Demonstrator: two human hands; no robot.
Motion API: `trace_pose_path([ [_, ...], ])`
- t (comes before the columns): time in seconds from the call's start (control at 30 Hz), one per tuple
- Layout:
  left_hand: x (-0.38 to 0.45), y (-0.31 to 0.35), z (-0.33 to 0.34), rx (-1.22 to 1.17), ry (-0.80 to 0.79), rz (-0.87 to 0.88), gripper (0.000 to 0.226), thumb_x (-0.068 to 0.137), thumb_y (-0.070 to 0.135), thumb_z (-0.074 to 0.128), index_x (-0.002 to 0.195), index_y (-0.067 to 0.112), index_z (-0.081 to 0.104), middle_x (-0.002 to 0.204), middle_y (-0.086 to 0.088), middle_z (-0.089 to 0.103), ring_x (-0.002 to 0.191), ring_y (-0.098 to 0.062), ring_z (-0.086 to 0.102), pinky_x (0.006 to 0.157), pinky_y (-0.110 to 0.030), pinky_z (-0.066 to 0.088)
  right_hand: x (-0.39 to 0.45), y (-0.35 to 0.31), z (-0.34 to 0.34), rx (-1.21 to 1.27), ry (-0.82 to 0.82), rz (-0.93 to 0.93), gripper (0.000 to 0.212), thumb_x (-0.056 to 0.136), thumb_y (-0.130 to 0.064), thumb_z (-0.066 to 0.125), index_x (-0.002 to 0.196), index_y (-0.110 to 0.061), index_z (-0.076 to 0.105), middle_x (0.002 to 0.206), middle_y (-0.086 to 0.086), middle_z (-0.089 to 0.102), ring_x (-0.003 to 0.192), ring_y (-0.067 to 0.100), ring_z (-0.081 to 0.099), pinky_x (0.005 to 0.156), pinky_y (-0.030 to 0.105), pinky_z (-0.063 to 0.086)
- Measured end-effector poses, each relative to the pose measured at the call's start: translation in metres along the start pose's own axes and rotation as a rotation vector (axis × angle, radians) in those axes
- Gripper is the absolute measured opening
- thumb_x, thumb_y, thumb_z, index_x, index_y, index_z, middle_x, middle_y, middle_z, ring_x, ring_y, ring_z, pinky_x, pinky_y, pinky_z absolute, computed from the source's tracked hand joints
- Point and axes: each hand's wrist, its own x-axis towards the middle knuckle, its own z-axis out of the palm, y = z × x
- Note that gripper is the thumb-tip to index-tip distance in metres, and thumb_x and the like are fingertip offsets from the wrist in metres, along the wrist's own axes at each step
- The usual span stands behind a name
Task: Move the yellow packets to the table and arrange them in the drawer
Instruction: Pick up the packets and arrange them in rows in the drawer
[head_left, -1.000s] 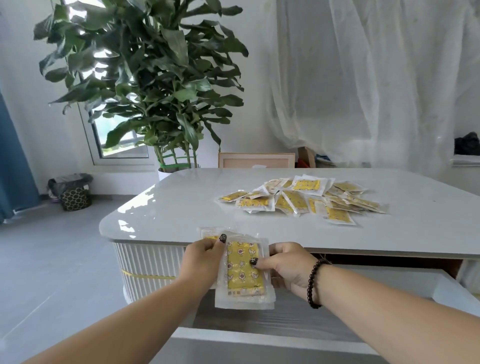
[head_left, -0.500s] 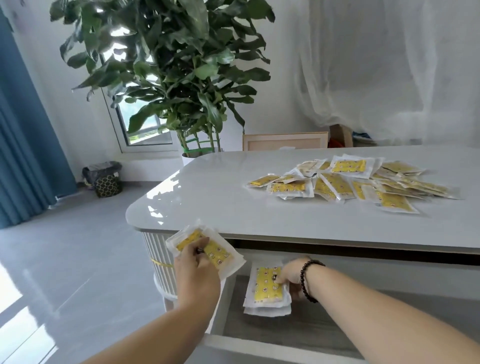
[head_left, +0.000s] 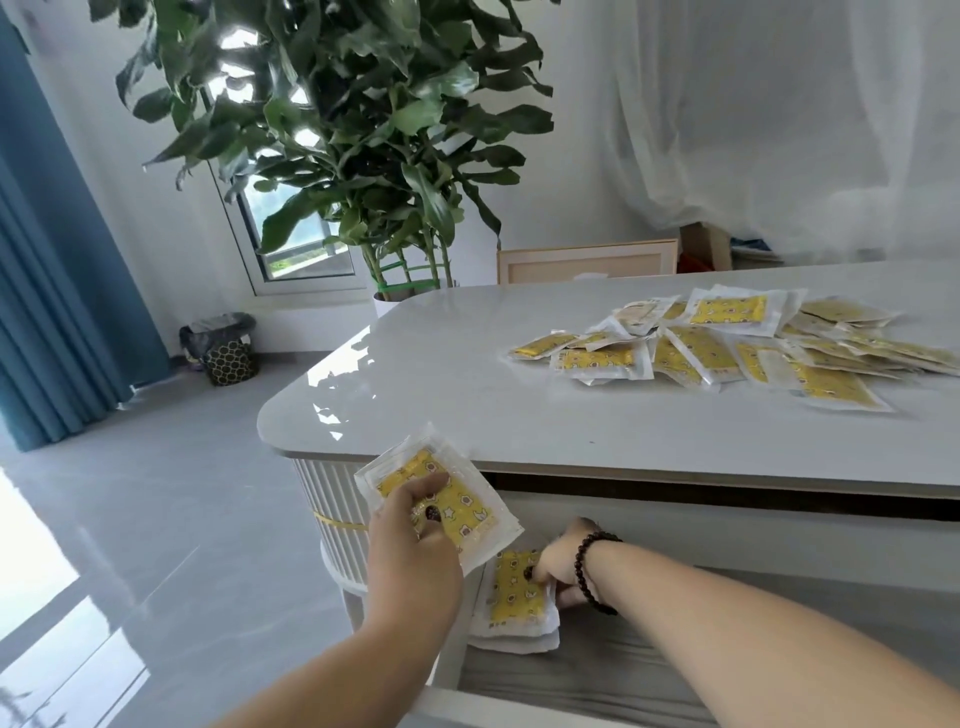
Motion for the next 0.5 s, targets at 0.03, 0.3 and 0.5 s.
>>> trace_pose_path([
  [0.03, 0.0, 0.0, 0.0, 0.006, -0.007, 0.013, 0.053, 0.093, -0.003, 0.034, 0.106, 0.042, 0.06, 0.122, 0.0, 0.055, 0.099, -0.03, 0.059, 0.07, -0.032, 0.044, 0.0, 0.001, 0.003, 0.004, 0.018, 0.018, 0.023, 0.081, 0.002, 0.067, 0.077, -0.005, 0.046, 0.081, 0.01, 0.053, 0.093, 0.027, 0.064, 0.081, 0.035, 0.057],
  [0.3, -0.01, 0.012, -0.005, 0.002, -0.201, 0.003, 0.079, 0.094, -0.01, 0.033, 0.139, 0.055, 0.032, 0.126, 0.013, 0.054, 0.079, -0.018, 0.06, 0.048, -0.019, 0.044, 0.001, 0.003, -0.017, -0.017, -0.02, 0.08, 0.021, 0.085, -0.007, 0.062, 0.101, 0.003, 0.052, 0.113, 0.021, 0.059, 0.089, 0.032, 0.064, 0.074, 0.043, 0.058],
  [0.5, -0.016, 0.02, -0.003, 0.138, -0.311, 0.052, 0.091, 0.097, -0.004, 0.035, 0.143, 0.053, -0.02, 0.127, 0.019, 0.032, 0.08, -0.005, 0.057, 0.051, -0.015, 0.047, -0.038, 0.001, -0.053, 0.079, -0.005, -0.046, 0.021, 0.097, -0.022, 0.047, 0.089, -0.003, 0.054, 0.076, 0.009, 0.058, 0.058, 0.019, 0.055, 0.049, 0.027, 0.05],
])
